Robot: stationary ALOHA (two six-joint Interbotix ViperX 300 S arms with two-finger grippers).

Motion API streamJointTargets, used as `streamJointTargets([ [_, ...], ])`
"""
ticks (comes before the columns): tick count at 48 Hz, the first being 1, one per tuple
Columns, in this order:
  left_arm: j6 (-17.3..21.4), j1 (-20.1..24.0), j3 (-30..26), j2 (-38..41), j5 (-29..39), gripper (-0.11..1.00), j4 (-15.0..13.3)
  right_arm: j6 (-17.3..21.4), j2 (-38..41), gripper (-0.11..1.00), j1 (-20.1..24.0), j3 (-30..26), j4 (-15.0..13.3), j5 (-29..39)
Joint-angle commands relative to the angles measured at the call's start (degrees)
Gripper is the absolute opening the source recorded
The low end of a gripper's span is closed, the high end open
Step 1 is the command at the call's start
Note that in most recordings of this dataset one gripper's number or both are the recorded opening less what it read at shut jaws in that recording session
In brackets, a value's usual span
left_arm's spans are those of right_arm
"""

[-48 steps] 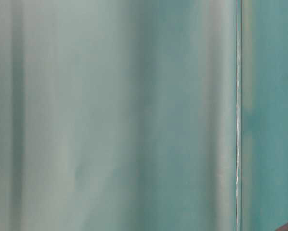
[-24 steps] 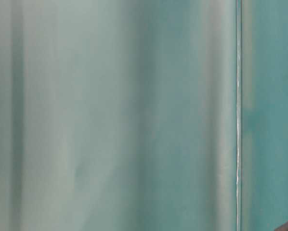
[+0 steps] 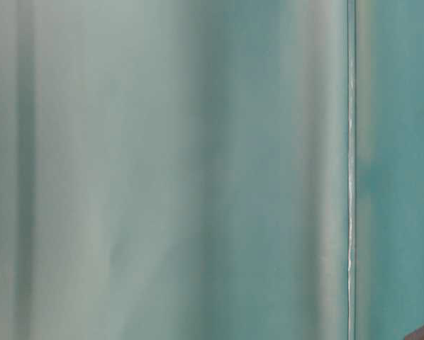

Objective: Insert the wire through the hole in the metal fitting marked with a red label. (retake)
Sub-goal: 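Align the wire tip with the fitting's hole and push it through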

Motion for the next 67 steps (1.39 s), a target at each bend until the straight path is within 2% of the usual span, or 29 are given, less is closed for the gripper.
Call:
streamJointTargets([
  [1,0.00,0.09,-0.53,-1.32,-0.18,0.59,-0.18,0.09,-0.79,0.03,0.35,-0.70,0.09,-0.70],
  [20,0.09,0.09,-0.53,-1.32,-0.18,0.59,-0.09,0.09,0.88,0.03,0.18,-2.20,1.49,-0.88],
  [67,-0.09,0.09,-1.58,-1.32,1.14,0.59,0.00,-0.09,4.04,0.03,-1.76,-6.68,1.49,-0.97],
])
